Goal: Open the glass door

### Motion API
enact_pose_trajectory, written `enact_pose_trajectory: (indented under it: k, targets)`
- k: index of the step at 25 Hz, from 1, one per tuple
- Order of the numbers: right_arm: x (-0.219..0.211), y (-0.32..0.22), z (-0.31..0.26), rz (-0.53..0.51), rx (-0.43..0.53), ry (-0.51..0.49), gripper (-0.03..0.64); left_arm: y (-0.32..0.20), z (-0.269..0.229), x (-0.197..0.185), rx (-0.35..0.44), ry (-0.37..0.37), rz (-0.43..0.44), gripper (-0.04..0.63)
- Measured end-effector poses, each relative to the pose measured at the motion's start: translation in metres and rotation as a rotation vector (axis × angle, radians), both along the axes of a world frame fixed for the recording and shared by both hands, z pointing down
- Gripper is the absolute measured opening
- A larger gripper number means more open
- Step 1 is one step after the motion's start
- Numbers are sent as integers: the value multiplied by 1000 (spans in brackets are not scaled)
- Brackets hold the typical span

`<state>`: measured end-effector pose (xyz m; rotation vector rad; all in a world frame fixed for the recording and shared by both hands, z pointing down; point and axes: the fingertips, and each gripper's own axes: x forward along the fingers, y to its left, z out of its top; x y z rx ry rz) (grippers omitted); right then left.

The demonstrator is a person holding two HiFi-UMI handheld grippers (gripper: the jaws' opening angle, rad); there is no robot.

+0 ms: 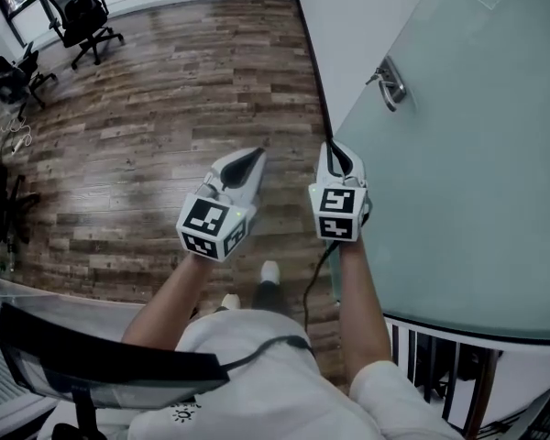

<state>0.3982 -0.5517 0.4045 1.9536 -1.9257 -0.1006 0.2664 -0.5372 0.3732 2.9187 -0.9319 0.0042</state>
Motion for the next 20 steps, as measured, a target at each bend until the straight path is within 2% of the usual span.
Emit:
enact_pose_trajectory:
  k: [3,6,12,20]
  targets:
    - [-40,45,-7,-57,19,-160,9,29,-4,-28,6,26,2,0]
    - [-68,86,-13,-81,40,-250,9,59,-4,-46,0,47,27,0]
    - [-82,138,-19,-54,54,-303,9,100,-9,-53,-9,55,91,1]
    - [-62,177,-50,-47,138,-366,9,129,-29,-48,18,80,100,0]
